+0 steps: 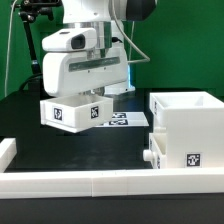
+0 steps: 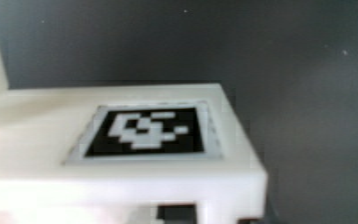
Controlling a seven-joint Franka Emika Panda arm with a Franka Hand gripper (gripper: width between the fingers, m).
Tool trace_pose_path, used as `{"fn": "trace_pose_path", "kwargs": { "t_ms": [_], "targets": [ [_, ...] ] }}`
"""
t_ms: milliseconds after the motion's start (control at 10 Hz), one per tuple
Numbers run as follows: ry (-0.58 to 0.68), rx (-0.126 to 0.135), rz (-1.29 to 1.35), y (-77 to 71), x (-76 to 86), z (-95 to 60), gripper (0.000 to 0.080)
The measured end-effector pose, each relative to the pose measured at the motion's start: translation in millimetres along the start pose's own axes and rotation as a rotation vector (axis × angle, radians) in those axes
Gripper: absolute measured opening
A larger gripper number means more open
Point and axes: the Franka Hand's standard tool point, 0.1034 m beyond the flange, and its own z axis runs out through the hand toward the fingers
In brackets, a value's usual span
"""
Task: Assemble drawer
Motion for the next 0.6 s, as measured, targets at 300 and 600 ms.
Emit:
{"fn": "trace_pose_path", "kwargs": {
  "t_ms": [300,600],
  "targets": [
    [-0.003,0.001,-0.166,0.1,-1.6,0.8,0.0042],
    [-0.027,0.024,-0.424,17.3,6.3,-1.3,0.0042]
  ]
}}
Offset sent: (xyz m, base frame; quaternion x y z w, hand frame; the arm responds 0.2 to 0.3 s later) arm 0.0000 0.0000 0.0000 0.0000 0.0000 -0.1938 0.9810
